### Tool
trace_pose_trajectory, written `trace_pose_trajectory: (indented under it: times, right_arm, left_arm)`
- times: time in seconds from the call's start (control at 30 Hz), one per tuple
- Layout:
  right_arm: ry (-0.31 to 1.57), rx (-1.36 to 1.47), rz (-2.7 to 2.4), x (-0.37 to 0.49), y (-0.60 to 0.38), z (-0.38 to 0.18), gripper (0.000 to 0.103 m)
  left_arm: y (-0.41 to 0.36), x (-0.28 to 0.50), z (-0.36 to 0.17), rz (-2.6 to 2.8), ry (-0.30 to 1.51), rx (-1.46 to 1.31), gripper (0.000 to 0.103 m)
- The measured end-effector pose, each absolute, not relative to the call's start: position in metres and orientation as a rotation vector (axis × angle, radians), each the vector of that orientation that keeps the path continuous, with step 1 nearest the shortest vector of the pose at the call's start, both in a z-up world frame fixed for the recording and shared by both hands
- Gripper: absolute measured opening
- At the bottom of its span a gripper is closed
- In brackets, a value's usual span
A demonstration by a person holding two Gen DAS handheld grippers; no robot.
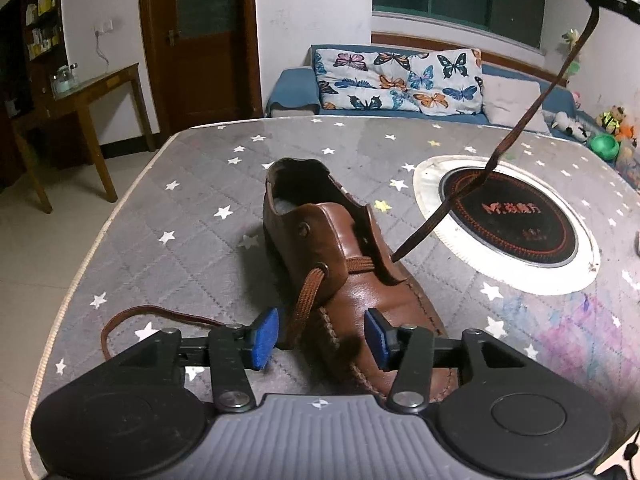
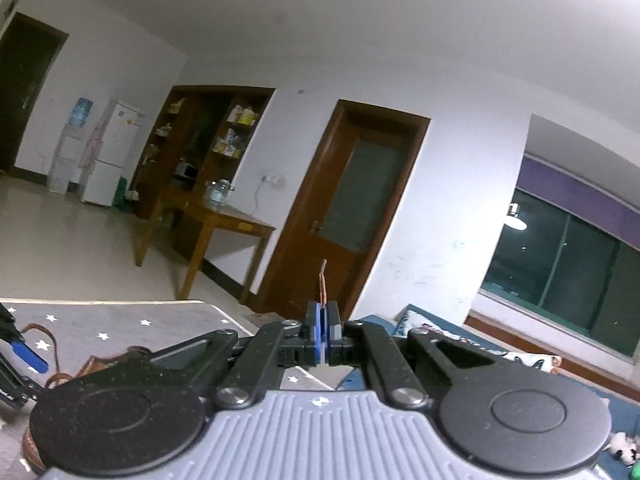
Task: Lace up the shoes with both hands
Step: 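Lift the lace end high above the shoe with the right gripper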
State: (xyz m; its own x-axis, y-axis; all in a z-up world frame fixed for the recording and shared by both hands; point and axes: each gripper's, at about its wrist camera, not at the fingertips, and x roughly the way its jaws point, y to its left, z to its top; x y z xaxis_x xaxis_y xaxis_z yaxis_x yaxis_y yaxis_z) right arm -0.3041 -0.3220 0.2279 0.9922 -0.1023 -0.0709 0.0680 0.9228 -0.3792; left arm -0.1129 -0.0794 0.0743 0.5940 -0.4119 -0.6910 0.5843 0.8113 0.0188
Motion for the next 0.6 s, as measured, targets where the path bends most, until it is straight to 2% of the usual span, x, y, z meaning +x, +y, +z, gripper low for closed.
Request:
trace_pose_trajectory:
  times: [0.6]
  right_arm:
    - [0.077, -0.426, -0.114, -0.3108, -0.3133, 0.2297, 0.001]
  left_arm:
    - [-0.0840, -0.1113, 0.0702, -0.567, 0.727, 0.349, 0.061]
